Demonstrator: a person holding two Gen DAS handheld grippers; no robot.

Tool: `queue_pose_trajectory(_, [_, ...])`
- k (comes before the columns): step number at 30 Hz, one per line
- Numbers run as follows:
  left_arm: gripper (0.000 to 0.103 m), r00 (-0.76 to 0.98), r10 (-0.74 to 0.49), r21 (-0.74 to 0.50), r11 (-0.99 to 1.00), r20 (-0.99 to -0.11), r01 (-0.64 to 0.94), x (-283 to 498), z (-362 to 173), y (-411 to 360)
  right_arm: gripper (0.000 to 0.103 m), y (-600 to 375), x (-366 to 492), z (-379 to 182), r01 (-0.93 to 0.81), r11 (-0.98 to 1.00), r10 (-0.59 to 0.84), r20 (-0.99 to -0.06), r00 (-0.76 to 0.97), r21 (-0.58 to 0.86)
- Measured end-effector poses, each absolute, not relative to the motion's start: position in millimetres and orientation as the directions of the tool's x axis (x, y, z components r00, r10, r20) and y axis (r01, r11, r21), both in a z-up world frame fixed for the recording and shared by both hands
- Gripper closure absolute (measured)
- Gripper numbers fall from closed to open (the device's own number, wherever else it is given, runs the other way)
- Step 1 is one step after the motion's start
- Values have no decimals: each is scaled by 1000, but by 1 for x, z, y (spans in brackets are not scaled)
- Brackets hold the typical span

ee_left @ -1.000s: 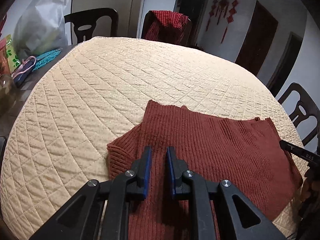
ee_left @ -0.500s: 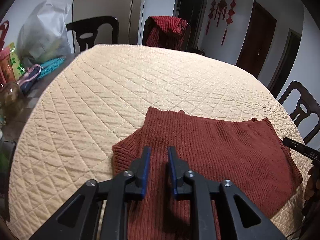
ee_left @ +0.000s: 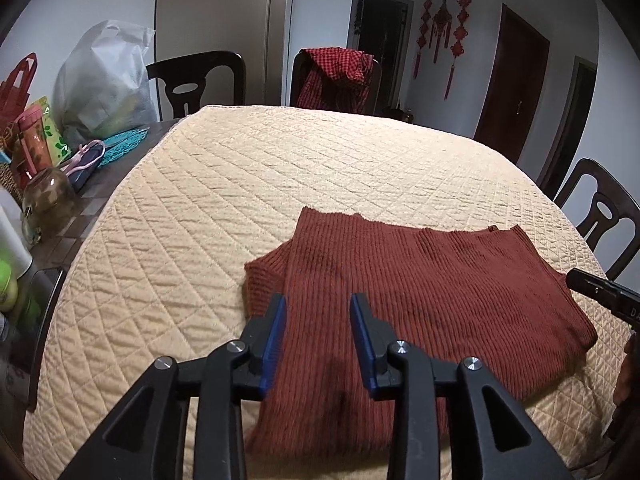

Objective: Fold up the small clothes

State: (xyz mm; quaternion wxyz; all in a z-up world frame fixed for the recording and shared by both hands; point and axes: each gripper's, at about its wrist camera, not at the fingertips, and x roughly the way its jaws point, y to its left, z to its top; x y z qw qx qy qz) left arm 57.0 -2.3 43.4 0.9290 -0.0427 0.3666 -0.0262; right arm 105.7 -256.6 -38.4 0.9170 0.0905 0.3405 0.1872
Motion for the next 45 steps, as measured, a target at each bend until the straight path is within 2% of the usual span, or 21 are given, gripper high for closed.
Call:
queue_pose_trajectory(5, [64,724,-64,-97,995,-687,-4,53,38,4,75,-239,101,-42,-325,903,429,-596,679,280])
queue_pose_trajectory(14, [60,704,-37,-115,991,-709,-64,71,25,26,75,-200,104,-49,-410,876,474,-616,629,255])
queue_pose_trajectory(19, [57,694,-79,-163,985,-715,-56,86,20,34,76,-179,113,-54,-441,863,488,-632,602,247])
queue_pose_trajectory(21, [56,690,-95,-179,982,-718,-51,90,17,36,81,-172,117,-56,-451,859,490,-638,593,241])
queue_pose_trajectory(25, [56,672,-123,-205,978,-731,-43,99,10,37,82,-163,125,-60,-453,864,476,-655,587,221])
queue_pose_trajectory(37, [56,646,-255,-333,943,-719,2,89,4,36,83,-157,144,-66,-431,876,455,-665,592,216])
queue_pose_trajectory(45, [59,647,-289,-370,929,-705,12,77,2,35,84,-163,134,-64,-446,864,479,-655,585,233])
